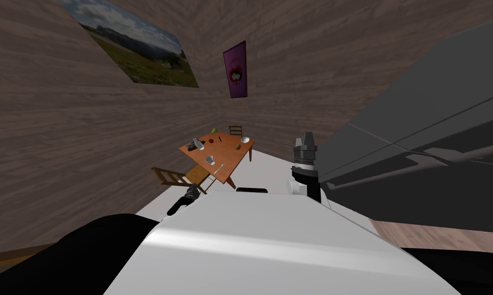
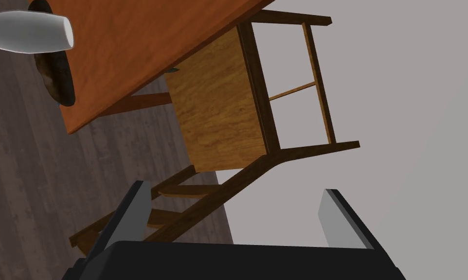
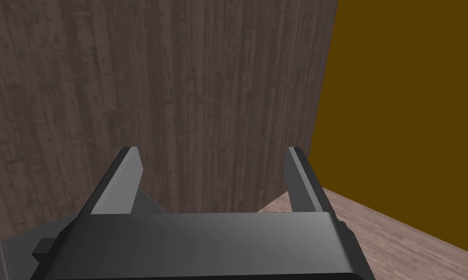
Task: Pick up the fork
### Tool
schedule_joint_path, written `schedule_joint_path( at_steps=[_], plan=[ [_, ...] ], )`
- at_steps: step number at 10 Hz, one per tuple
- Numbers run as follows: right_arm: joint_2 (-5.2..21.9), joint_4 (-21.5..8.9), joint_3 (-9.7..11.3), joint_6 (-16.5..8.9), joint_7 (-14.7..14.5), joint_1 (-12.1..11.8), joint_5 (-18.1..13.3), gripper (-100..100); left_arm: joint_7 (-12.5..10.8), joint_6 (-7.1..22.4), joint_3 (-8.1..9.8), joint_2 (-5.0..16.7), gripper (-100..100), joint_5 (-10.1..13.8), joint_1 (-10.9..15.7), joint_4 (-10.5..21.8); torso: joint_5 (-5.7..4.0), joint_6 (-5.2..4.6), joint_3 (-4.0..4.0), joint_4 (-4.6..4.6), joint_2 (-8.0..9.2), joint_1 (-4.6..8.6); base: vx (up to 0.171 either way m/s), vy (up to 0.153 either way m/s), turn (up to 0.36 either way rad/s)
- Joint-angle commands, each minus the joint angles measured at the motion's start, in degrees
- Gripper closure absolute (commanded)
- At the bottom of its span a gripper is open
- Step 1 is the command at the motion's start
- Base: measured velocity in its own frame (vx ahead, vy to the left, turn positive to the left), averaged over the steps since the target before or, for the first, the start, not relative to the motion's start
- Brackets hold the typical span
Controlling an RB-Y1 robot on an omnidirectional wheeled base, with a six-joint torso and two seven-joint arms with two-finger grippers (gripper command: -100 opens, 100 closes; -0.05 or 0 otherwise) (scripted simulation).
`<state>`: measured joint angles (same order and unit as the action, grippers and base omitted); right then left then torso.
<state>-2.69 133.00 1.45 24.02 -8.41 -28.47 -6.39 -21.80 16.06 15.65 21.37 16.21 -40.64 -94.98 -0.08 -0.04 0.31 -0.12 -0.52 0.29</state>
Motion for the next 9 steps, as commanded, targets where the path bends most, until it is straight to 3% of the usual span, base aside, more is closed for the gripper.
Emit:
schedule_joint_path(
  at_steps=[1, 7, 9],
  plan=[
    [0.0, 0.0, 0.0, 0.0, 0.0, 0.0, 0.0, 0, -0.7, 2.0, 0.43, 0.3, -100, 0.3, 0.2, 0.8, 0.00, 0.00, 0.00, 0.00, 0.00, 0.00, 0.116, -0.098, 0.005],
    [0.0, 0.0, 0.0, 0.0, 0.0, 0.0, 0.0, 0, -4.3, 9.0, 2.39, 1.9, -100, 2.4, 0.0, 5.6, 0.01, -0.01, 0.06, -0.02, -0.10, -0.07, 0.144, -0.073, -0.020],
    [0.0, 0.0, 0.0, 0.0, 0.0, 0.0, 0.0, 0, -6.4, 12.9, 3.56, 2.8, -100, 3.6, 0.0, 8.4, 0.00, -0.01, 0.06, -0.02, -0.11, -0.06, 0.188, -0.096, -0.056]
  ],
)
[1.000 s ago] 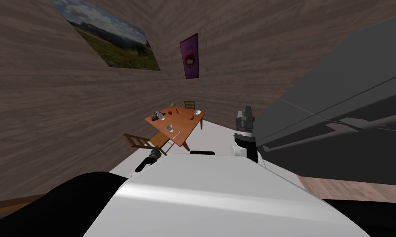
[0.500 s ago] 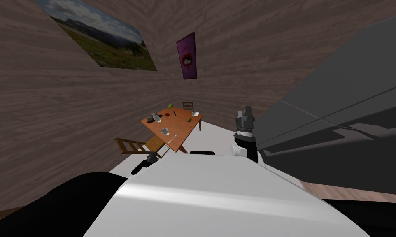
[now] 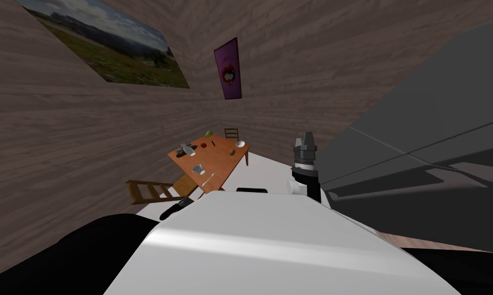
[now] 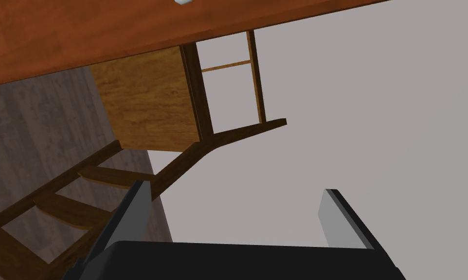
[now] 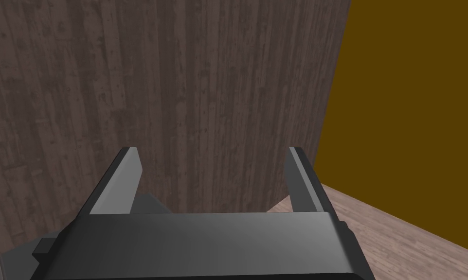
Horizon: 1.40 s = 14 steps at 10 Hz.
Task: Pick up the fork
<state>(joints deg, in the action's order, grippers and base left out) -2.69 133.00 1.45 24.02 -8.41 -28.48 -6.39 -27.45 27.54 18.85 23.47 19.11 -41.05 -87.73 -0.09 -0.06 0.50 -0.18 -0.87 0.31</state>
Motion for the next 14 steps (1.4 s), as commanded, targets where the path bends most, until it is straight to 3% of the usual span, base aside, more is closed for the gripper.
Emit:
schedule_joint_path(
  at_steps=[1, 5, 11, 13, 14],
  plan=[
    [0.0, 0.0, 0.0, 0.0, 0.0, 0.0, 0.0, 0, -0.8, 1.8, 0.37, 0.7, -100, 0.7, 0.4, 1.2, 0.00, 0.00, 0.00, 0.00, 0.00, 0.00, 0.172, -0.060, -0.019],
    [0.0, 0.0, 0.0, 0.0, 0.0, 0.0, 0.0, 0, -3.6, 7.4, 1.83, 2.0, -100, 2.2, 0.6, 4.9, 0.05, 0.00, -0.13, 0.05, 0.25, -0.23, 0.158, -0.052, -0.060],
    [0.0, 0.0, 0.0, 0.0, 0.0, 0.0, 0.0, 0, -7.6, 15.7, 3.57, 4.1, -100, 4.5, 1.4, 10.5, 0.03, 0.01, 0.03, -0.03, -0.02, -0.18, 0.249, -0.045, -0.101],
    [0.0, 0.0, 0.0, 0.0, 0.0, 0.0, 0.0, 0, -7.7, 15.7, 3.53, 4.1, -100, 4.3, 1.7, 10.7, 0.04, 0.01, 0.03, -0.02, 0.01, -0.19, 0.143, -0.025, -0.044],
    [0.0, 0.0, 0.0, 0.0, 0.0, 0.0, 0.0, 0, -7.8, 15.9, 3.53, 4.1, 0, 4.3, 1.8, 10.8, 0.04, 0.03, -0.17, 0.04, 0.38, -0.24, 0.017, -0.002, 0.001]
  ],
)
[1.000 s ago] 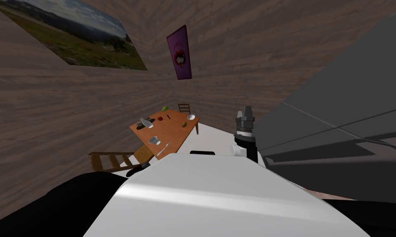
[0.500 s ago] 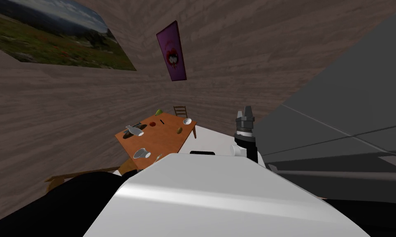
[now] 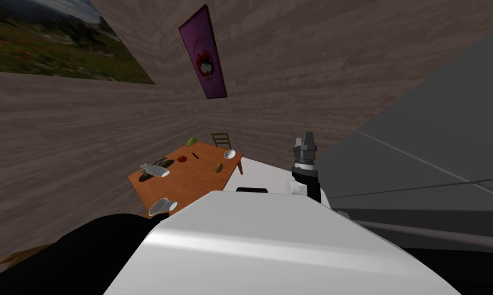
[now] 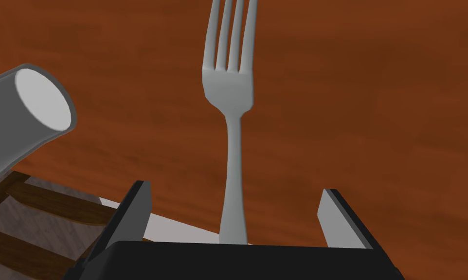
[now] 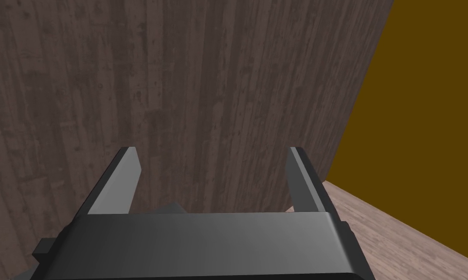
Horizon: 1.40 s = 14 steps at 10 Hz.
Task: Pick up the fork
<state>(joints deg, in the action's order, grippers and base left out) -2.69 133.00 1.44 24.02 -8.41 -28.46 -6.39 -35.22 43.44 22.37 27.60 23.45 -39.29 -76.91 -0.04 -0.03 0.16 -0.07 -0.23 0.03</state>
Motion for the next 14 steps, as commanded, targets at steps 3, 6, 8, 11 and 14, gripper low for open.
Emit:
schedule_joint_path(
  at_steps=[3, 6, 8, 11, 14],
  plan=[
    [0.0, 0.0, 0.0, 0.0, 0.0, 0.0, 0.0, 0, 1.2, -2.9, -0.32, -1.3, -100, -1.2, 2.3, 4.0, 0.04, 0.01, -0.10, 0.04, 0.17, -0.18, 0.002, 0.038, 0.026],
    [0.0, 0.0, 0.0, 0.0, 0.0, 0.0, 0.0, 0, 1.3, -3.2, -0.36, -1.6, 100, -1.4, 2.6, 4.5, 0.03, 0.00, -0.13, 0.05, 0.21, -0.13, 0.000, 0.023, 0.008],
    [0.0, 0.0, 0.0, 0.0, 0.0, 0.0, 0.0, 0, 1.2, -3.1, -0.34, -1.6, 100, -1.3, 2.6, 4.5, 0.05, -0.02, -0.14, 0.06, 0.22, -0.09, 0.000, 0.000, 0.000],
    [0.0, 0.0, 0.0, 0.0, 0.0, 0.0, 0.0, 0, 1.2, -3.1, -0.34, -1.6, 0, -1.3, 2.6, 4.5, 0.06, -0.03, -0.14, 0.06, 0.23, -0.14, 0.000, 0.000, 0.000],
    [0.0, 0.0, 0.0, 0.0, 0.0, 0.0, 0.0, 0, 0.2, -0.4, -0.05, -0.2, 100, -0.2, 0.3, 0.6, 0.00, -0.05, -0.14, 0.05, 0.24, 0.06, -0.003, -0.044, -0.031]
  ],
)
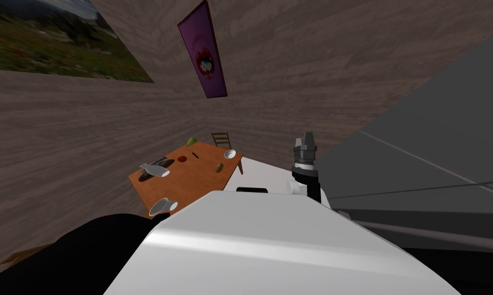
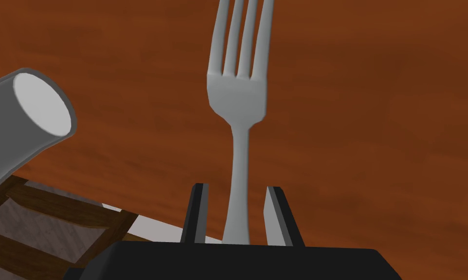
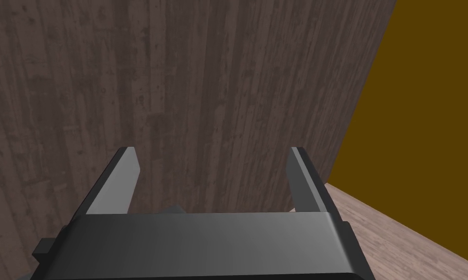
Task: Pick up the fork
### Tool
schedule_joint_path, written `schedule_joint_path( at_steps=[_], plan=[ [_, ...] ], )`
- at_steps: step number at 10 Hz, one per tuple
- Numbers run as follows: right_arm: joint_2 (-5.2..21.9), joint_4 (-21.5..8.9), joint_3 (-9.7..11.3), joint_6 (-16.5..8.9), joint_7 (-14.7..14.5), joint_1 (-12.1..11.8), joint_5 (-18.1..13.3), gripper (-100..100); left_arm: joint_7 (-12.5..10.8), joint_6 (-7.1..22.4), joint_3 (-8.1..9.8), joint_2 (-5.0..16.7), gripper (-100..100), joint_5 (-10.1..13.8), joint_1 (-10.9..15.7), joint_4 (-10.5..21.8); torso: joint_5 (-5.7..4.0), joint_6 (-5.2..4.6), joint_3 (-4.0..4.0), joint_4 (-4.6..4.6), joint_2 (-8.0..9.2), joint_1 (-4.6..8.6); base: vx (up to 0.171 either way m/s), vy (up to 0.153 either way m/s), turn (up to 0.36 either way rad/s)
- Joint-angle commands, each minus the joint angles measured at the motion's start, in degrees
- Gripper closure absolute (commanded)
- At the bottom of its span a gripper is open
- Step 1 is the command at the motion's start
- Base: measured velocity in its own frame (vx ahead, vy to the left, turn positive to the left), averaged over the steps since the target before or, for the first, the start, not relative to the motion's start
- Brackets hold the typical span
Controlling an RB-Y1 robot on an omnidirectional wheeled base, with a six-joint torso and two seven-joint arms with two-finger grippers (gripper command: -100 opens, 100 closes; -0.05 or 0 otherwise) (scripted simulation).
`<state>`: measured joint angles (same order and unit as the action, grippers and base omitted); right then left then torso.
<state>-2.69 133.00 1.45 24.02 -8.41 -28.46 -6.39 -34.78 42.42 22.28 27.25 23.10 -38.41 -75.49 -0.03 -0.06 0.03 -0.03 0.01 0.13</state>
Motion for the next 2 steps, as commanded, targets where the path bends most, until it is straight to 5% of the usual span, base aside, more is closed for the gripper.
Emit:
schedule_joint_path(
  at_steps=[1, 2],
  plan=[
    [0.0, 0.0, 0.0, 0.0, 0.0, 0.0, 0.0, 0, 0.0, 0.0, 0.00, 0.0, 100, 0.0, 0.0, 0.0, 0.00, 0.00, 0.00, 0.00, 0.00, 0.00, 0.000, -0.023, -0.001],
    [0.0, 0.0, 0.0, 0.0, 0.0, 0.0, 0.0, 0, -0.1, 0.2, -0.01, 0.0, 0, 0.0, 0.0, -0.1, 0.02, 0.01, 0.01, 0.00, -0.01, -0.10, 0.000, -0.005, 0.001]
  ],
)
